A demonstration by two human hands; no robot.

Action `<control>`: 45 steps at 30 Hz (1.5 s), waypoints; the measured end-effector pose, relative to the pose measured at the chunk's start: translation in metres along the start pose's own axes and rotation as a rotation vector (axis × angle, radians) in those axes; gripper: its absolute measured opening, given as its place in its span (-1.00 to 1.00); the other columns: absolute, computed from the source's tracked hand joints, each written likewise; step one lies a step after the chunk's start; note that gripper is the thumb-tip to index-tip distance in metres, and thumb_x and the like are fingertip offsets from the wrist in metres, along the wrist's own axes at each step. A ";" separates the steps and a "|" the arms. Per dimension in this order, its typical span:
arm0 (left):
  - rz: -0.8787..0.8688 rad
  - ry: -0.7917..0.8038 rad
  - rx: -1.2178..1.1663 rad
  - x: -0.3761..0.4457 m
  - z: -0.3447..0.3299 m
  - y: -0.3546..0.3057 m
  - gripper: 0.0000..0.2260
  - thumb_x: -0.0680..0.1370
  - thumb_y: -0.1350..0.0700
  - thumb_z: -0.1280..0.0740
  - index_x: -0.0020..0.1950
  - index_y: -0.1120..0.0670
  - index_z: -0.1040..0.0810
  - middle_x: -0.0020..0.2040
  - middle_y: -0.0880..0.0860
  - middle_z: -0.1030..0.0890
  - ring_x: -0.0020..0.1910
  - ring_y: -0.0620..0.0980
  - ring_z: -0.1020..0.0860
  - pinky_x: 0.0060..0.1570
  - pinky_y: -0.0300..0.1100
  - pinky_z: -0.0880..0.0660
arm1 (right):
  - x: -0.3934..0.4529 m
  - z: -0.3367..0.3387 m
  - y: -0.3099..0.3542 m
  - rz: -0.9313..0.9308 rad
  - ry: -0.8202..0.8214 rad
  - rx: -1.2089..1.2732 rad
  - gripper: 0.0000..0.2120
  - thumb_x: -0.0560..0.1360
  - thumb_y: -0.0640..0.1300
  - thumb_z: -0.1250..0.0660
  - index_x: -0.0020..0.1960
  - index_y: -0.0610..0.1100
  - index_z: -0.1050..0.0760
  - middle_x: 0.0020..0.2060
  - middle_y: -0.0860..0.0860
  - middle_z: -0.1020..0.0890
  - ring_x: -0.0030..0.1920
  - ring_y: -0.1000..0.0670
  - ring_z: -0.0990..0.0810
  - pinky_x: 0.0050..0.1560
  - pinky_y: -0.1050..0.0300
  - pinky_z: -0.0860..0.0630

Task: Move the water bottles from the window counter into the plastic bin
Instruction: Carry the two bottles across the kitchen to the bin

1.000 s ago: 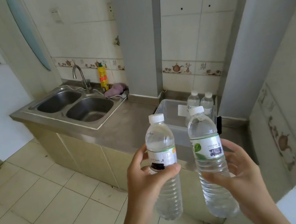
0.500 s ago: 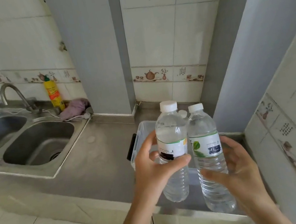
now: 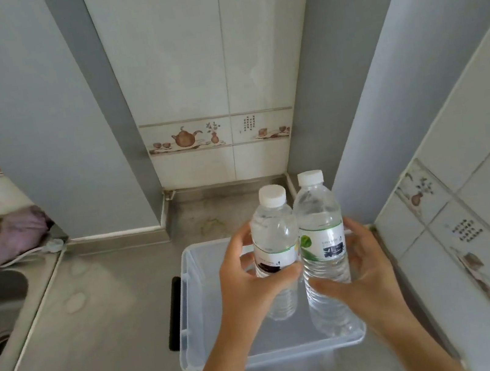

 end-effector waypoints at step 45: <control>-0.120 0.064 0.418 0.015 -0.034 0.097 -0.20 0.22 -0.01 -0.59 0.28 -0.23 -0.18 0.21 -0.19 -0.38 0.10 -0.09 -0.52 -0.17 -0.44 -0.44 | 0.018 -0.022 -0.064 0.035 -0.007 -0.563 -0.35 0.33 0.07 -0.53 0.33 0.17 -0.31 0.12 0.26 -0.46 0.12 0.21 -0.43 0.07 0.30 -0.39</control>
Point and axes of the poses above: each hand's wrist, its own x-axis towards the middle knuckle, its own z-axis out of the back of the hand, y = z × x, the point moved 10 cm from there along x, towards the middle knuckle
